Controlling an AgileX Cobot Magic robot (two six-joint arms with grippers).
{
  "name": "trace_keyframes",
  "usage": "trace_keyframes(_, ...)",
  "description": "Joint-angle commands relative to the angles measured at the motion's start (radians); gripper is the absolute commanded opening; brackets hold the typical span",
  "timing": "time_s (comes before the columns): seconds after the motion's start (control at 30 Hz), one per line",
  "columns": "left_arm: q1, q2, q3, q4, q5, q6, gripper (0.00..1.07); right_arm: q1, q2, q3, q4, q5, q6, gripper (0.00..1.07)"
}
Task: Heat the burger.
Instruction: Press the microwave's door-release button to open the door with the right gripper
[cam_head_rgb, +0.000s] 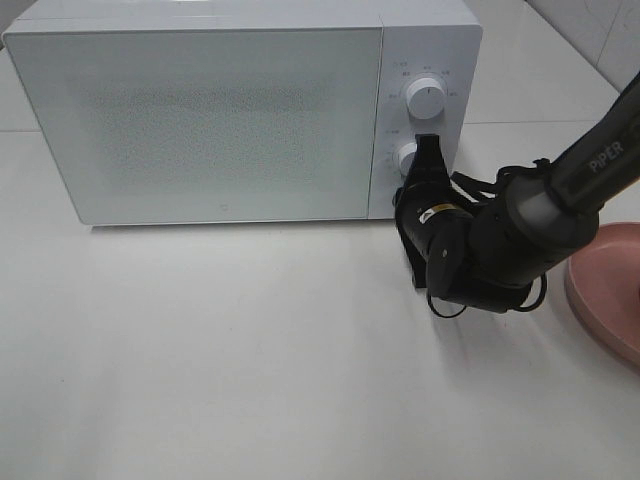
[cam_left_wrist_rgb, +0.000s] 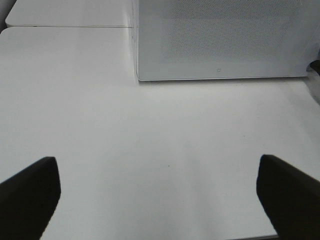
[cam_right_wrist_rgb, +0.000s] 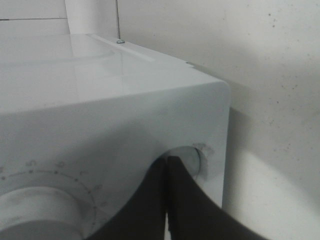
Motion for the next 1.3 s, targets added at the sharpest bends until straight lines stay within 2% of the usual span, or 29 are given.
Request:
trace_keyframes(0.03, -0.002, -0.014, 0.001, -0.009, -0.006, 0.003, 1.0, -0.042, -0.017, -0.073, -0.035, -0.276, -0.018, 0.0)
trace_keyframes(0.23, -0.002, -0.014, 0.001, -0.009, -0.006, 0.003, 1.0, -0.069, -0.017, -0.096, -0.067, -0.296, -0.022, 0.0)
trace_keyframes(0.4, -0.002, -0.014, 0.001, -0.008, -0.006, 0.003, 1.0, -0.097, 0.024, -0.162, -0.102, -0.344, -0.022, 0.0)
trace_keyframes(0.93, -0.002, -0.014, 0.001, -0.008, -0.006, 0.003, 1.0, -0.097, 0.03, -0.166, -0.099, -0.383, -0.022, 0.0)
trace_keyframes(1.3, -0.002, -0.014, 0.001, -0.008, -0.006, 0.003, 1.0, -0.097, 0.029, -0.157, -0.1, -0.315, -0.059, 0.0)
